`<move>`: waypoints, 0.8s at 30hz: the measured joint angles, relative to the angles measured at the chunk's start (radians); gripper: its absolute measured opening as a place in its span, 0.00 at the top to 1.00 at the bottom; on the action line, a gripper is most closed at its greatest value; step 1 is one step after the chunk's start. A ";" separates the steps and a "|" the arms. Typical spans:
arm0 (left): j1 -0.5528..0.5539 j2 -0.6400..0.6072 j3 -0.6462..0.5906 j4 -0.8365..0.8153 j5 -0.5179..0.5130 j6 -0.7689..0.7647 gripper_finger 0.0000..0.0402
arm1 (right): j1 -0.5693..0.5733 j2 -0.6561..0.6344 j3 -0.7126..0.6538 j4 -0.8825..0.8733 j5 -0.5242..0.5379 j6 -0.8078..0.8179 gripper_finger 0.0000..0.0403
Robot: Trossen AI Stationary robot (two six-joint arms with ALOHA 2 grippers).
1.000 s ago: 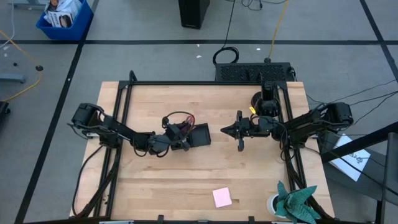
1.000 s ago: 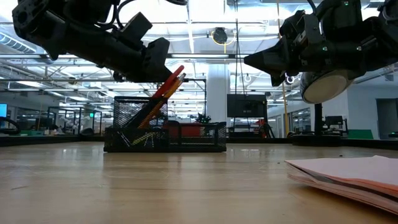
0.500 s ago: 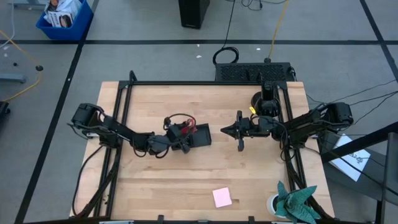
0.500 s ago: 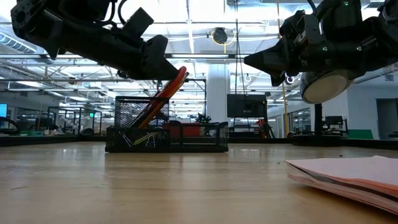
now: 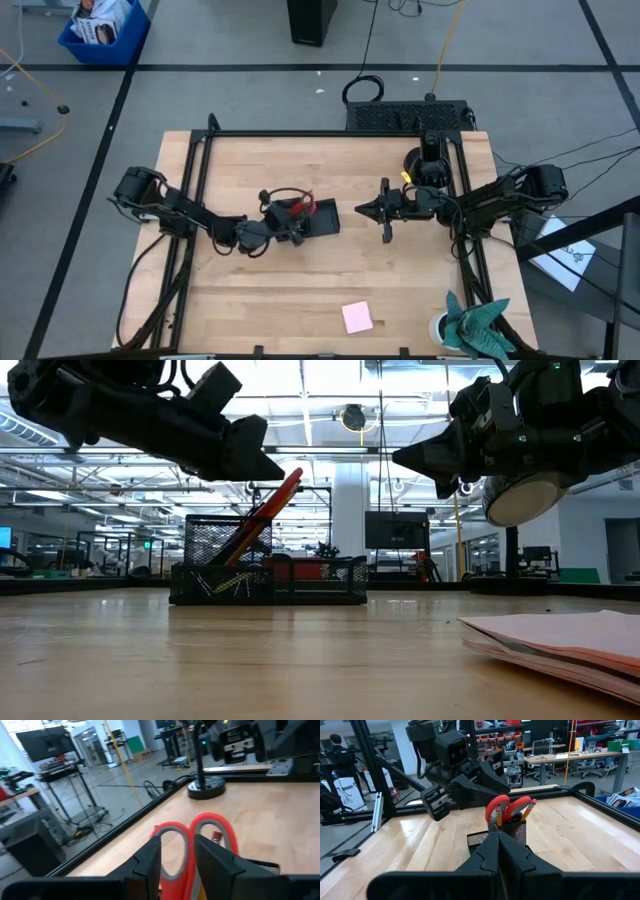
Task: Pick and place office supplies into organizer
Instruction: Put the pink sticky notes into the black desk organizer
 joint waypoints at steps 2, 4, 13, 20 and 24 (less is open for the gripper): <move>-0.013 -0.023 0.000 -0.001 -0.023 0.020 0.73 | 0.000 0.000 0.000 0.000 0.000 0.000 1.00; -0.029 -0.045 0.002 0.003 -0.026 0.046 0.75 | 0.000 0.000 0.000 0.000 0.000 0.000 1.00; -0.144 -0.218 0.001 -0.157 -0.304 0.053 0.87 | 0.000 0.000 0.000 -0.001 0.000 0.000 1.00; -0.252 -0.326 0.001 -0.629 -0.308 -0.354 0.98 | 0.000 0.000 0.000 -0.010 0.000 0.008 1.00; -0.349 -0.323 0.000 -0.845 -0.267 -0.582 0.99 | 0.000 0.000 0.000 -0.009 0.000 0.004 1.00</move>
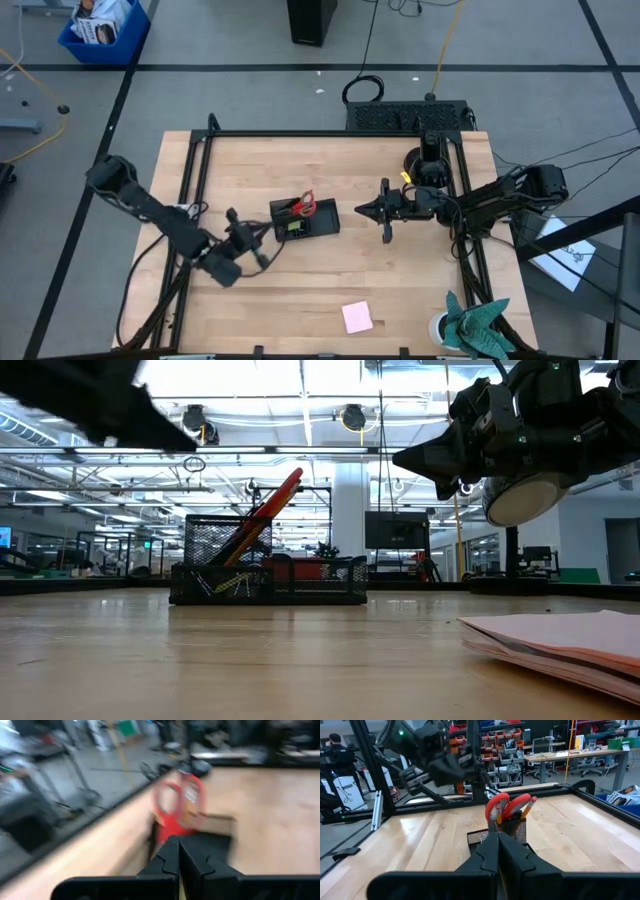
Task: Pick and place office supplies into organizer
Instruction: Put the pink sticky notes into the black desk organizer
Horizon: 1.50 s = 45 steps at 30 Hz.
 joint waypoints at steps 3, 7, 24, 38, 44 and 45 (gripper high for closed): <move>-0.032 0.041 -0.001 -0.021 0.121 -0.114 0.99 | 0.000 0.000 0.000 -0.018 0.001 -0.017 1.00; -0.044 0.155 -0.003 0.100 0.276 -0.129 0.99 | -0.017 0.000 0.000 -0.109 0.005 -0.023 1.00; 0.025 0.516 -0.004 0.270 0.336 -0.282 0.99 | -0.040 0.000 0.000 -0.186 0.087 -0.028 1.00; 0.118 0.488 -0.002 0.112 0.353 -0.294 0.99 | -0.040 0.000 0.000 -0.186 0.082 -0.046 1.00; 0.135 0.488 -0.002 0.116 0.353 -0.287 0.99 | -0.040 0.000 0.000 -0.186 0.082 -0.046 1.00; 0.133 0.488 -0.003 0.128 0.353 -0.267 0.99 | -0.040 0.000 0.000 -0.186 0.082 -0.048 1.00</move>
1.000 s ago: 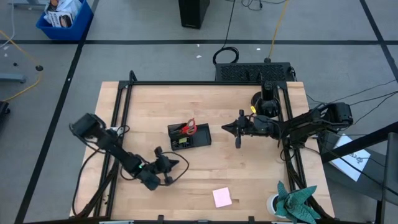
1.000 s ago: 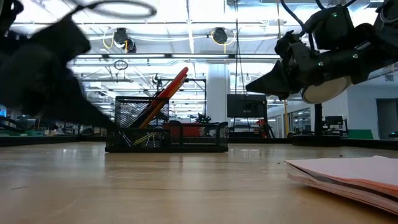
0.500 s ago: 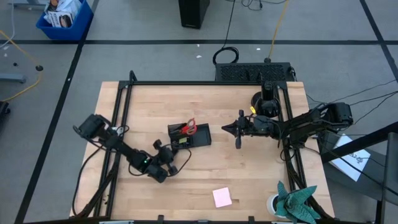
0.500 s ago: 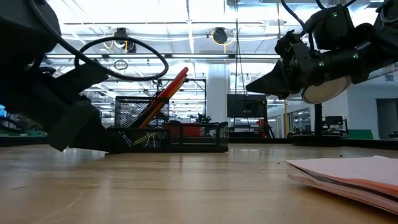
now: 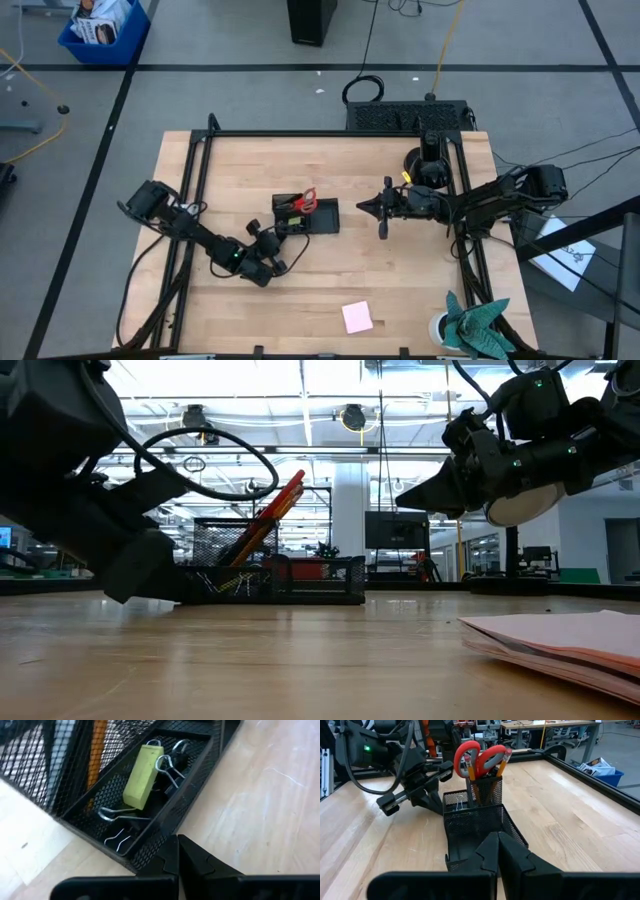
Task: Pick and place office supplies into organizer
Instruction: Put the pink sticky notes into the black desk organizer
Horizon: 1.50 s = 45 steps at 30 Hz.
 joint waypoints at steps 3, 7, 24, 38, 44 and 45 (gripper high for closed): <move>-0.022 0.002 -0.002 0.069 0.023 0.093 0.99 | 0.000 0.000 0.000 0.000 0.000 -0.017 1.00; -0.077 0.002 -0.002 0.232 0.076 0.236 0.99 | 0.000 0.000 0.000 0.000 0.000 -0.017 1.00; -0.297 -0.096 0.000 0.665 0.021 0.710 0.99 | 0.070 0.000 0.000 0.037 -0.028 -0.066 1.00; -0.301 -0.177 0.000 0.610 0.028 0.832 1.00 | 0.079 0.000 0.000 0.093 -0.028 -0.122 1.00; -0.230 -0.443 0.000 0.377 0.076 0.949 1.00 | 0.060 -0.043 -0.006 0.066 -0.027 -0.120 1.00; -0.234 -0.498 0.000 0.338 0.072 0.972 1.00 | 0.053 -0.062 -0.016 0.061 -0.026 -0.113 1.00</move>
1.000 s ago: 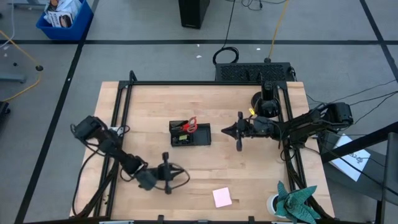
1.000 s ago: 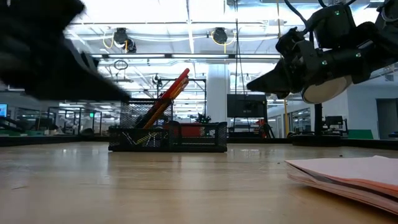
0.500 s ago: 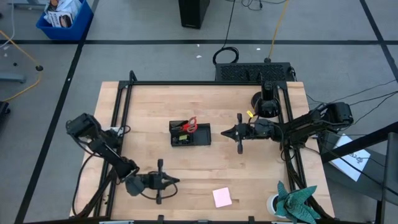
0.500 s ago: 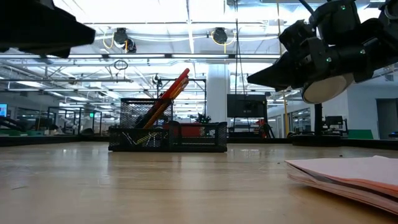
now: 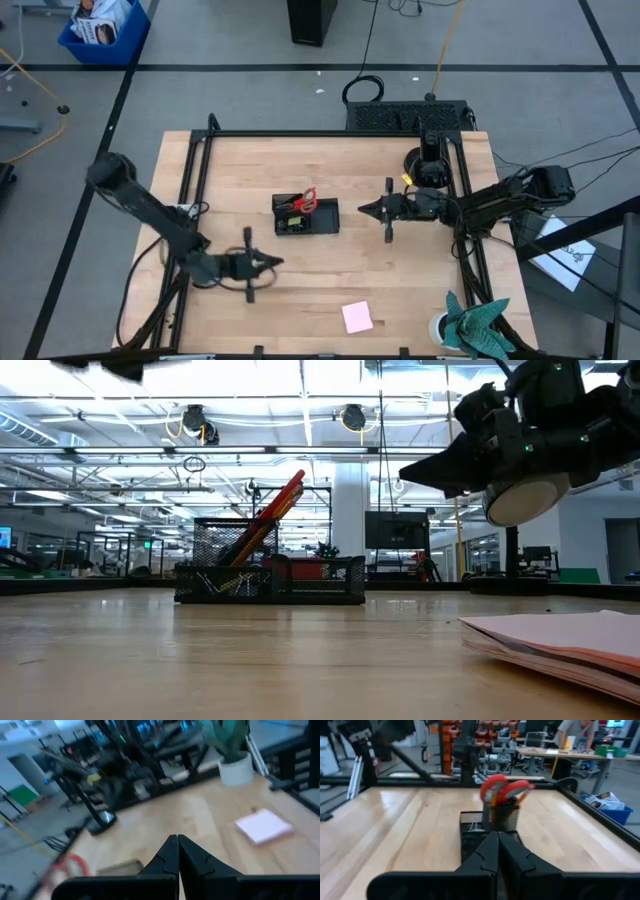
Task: Pick and place office supplies into organizer
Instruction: Put the pink sticky notes into the black desk organizer
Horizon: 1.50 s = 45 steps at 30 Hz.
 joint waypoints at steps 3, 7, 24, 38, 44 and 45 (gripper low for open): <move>-0.054 -0.161 0.000 -0.048 -0.066 0.074 1.00 | -0.027 -0.084 -0.054 0.003 -0.001 0.038 1.00; -0.108 -0.286 0.001 -0.094 -0.124 0.149 1.00 | -0.044 -0.200 -0.136 0.024 0.000 0.102 1.00; 0.068 -0.845 -0.135 -0.356 -0.057 0.362 1.00 | -0.044 -0.322 -0.213 0.031 -0.004 0.108 1.00; 0.141 -1.283 -0.464 -0.125 0.180 0.432 1.00 | -0.042 -0.319 -0.212 0.082 -0.083 0.141 1.00; 0.183 -1.243 -0.549 -0.077 0.294 0.330 1.00 | -0.042 -0.319 -0.207 0.107 -0.109 0.123 1.00; 0.191 -1.228 -0.549 -0.096 0.292 0.306 1.00 | -0.042 -0.319 -0.207 0.112 -0.121 0.120 1.00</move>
